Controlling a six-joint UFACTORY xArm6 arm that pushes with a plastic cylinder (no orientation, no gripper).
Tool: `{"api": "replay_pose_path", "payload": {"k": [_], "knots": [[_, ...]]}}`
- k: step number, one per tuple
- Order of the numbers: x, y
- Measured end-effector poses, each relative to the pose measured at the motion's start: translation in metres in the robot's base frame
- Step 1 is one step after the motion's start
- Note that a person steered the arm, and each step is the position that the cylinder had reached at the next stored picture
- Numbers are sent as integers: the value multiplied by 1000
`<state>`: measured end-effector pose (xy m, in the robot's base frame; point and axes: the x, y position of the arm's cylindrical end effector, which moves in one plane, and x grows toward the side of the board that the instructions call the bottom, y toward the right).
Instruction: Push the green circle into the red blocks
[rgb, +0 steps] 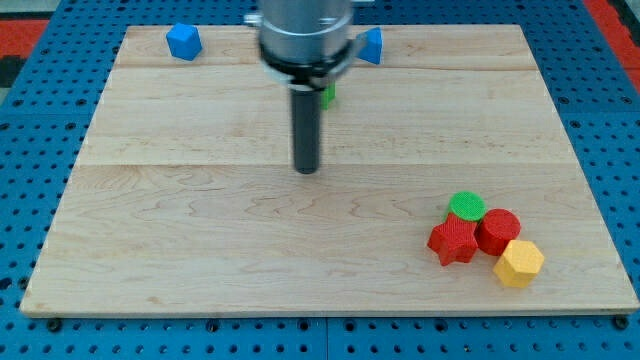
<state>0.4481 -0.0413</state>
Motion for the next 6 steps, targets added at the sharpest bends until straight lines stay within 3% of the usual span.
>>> {"api": "replay_pose_path", "payload": {"k": [2,3,4,6], "knots": [[-5,-115],[-48,-156],[-119,-124],[-137,2]]}}
